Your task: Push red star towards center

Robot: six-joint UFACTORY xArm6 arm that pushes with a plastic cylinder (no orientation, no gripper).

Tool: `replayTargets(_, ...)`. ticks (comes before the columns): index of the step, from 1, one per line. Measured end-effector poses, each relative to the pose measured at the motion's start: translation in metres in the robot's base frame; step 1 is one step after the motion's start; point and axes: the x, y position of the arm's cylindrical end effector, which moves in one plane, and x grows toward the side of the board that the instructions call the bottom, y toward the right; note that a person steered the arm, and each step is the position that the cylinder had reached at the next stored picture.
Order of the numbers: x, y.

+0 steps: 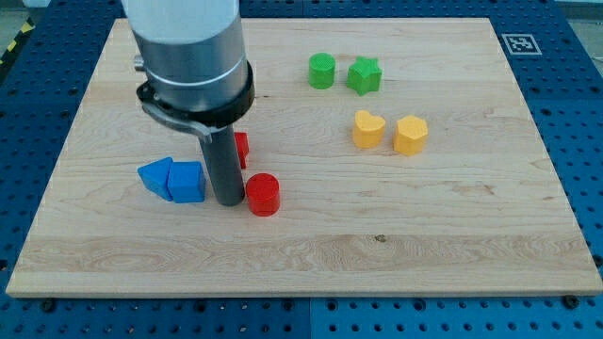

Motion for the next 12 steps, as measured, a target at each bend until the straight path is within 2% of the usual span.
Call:
replayTargets(2, 0.032, 0.024)
replayTargets(4, 0.031, 0.039)
replayTargets(8, -0.029, 0.038)
replayTargets(12, -0.043, -0.003)
